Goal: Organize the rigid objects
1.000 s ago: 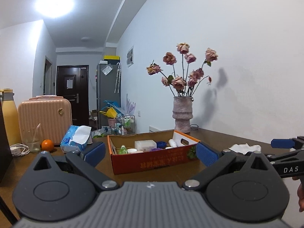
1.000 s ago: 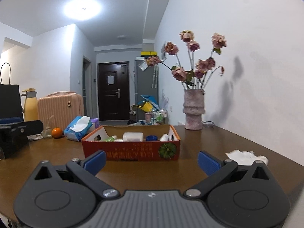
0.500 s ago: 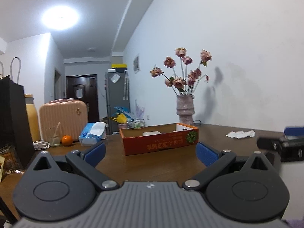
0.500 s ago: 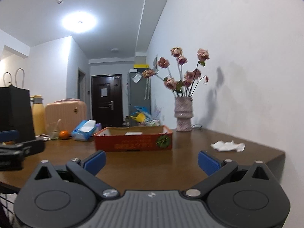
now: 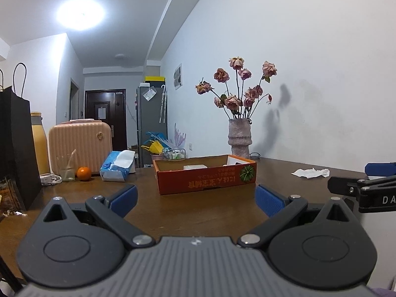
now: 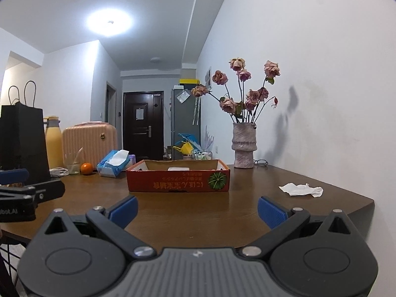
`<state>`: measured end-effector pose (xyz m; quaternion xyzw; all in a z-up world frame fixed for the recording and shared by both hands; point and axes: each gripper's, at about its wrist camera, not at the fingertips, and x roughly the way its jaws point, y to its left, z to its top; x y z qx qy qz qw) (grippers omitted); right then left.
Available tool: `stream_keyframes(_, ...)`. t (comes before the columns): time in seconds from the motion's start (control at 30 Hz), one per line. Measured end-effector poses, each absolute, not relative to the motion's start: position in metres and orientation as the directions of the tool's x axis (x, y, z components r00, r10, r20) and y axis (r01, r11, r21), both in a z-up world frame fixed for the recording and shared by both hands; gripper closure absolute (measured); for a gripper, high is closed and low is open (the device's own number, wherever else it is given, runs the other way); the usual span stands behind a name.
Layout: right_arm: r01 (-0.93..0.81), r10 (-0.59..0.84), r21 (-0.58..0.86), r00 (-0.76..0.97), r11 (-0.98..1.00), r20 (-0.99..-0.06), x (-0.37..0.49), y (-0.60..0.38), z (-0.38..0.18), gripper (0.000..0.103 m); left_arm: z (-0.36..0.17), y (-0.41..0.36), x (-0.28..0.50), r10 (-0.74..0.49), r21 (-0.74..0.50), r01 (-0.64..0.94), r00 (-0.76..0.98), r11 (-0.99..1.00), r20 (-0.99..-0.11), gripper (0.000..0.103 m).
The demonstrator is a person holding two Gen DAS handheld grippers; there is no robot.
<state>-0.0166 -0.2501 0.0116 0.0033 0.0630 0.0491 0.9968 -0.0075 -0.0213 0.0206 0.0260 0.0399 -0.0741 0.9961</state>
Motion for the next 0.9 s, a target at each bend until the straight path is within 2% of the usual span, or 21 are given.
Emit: stream_keyframes(0.9,-0.085,0.086,0.012,0.986,0.996,-0.143,-0.0164,-0.2503,0.0106,0.000,0.0197,-0.0216,-0.0108,-0.158,0.049,0.163,0.984,0.985,-0.085,0.000)
